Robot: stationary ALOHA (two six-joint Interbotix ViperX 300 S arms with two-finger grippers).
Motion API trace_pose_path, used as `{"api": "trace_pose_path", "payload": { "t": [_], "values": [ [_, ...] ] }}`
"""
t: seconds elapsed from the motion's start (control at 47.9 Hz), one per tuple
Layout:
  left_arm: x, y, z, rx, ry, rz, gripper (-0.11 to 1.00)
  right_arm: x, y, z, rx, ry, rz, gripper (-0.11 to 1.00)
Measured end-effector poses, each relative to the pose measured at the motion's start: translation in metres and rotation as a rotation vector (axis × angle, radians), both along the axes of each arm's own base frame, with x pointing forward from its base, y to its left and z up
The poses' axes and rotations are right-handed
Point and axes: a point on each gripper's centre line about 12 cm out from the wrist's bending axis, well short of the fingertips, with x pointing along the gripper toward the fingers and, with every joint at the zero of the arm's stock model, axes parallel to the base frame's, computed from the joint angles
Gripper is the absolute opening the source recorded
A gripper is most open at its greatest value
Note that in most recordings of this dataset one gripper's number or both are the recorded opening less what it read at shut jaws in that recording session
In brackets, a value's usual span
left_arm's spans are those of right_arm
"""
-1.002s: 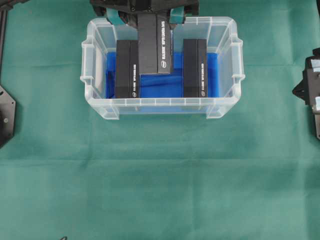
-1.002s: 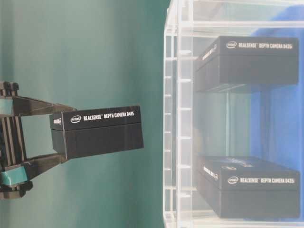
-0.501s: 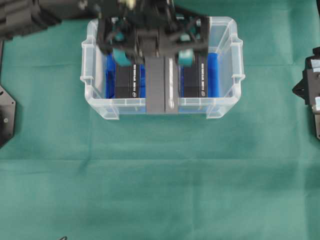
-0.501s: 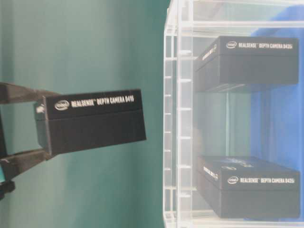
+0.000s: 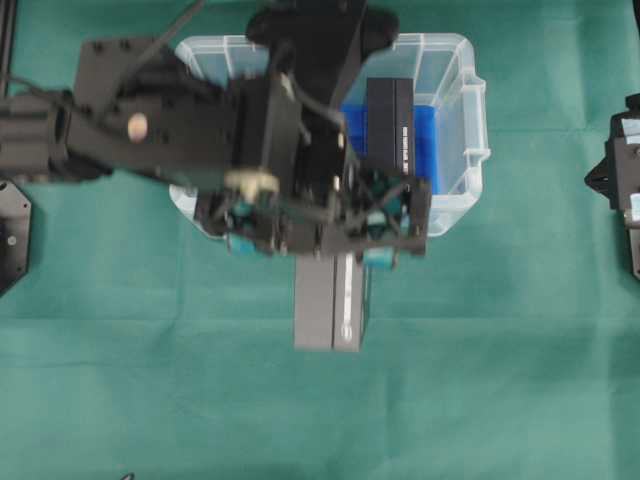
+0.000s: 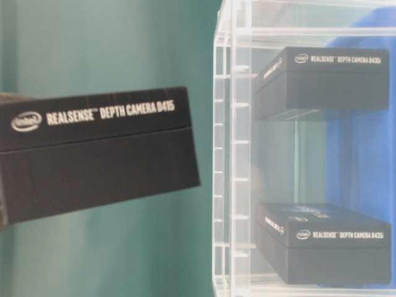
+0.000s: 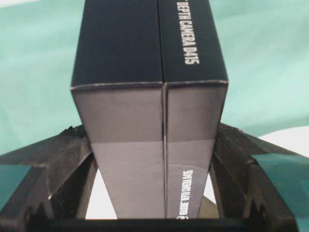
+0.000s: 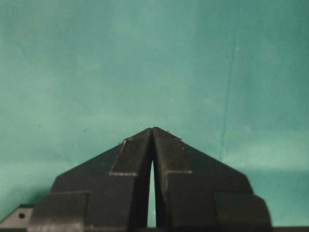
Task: Take the box out of the case with the left arm.
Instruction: 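Lift the middle box up and out of the case, then lower the box onto the cloth in front of the case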
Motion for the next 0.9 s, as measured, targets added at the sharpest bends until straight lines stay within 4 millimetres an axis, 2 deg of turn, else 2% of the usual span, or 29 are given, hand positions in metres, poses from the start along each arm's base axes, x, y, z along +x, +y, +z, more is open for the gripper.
{"api": "trace_pose_path", "payload": {
  "t": [0.459, 0.898],
  "values": [
    [-0.007, -0.059, -0.002, -0.039, -0.021, 0.025, 0.62, 0.0, 0.0, 0.0, 0.001, -0.001, -0.003, 0.07],
    [-0.004, -0.066, -0.012, -0.038, -0.031, 0.013, 0.62, 0.0, 0.0, 0.0, 0.003, 0.0, -0.007, 0.07]
  ]
}}
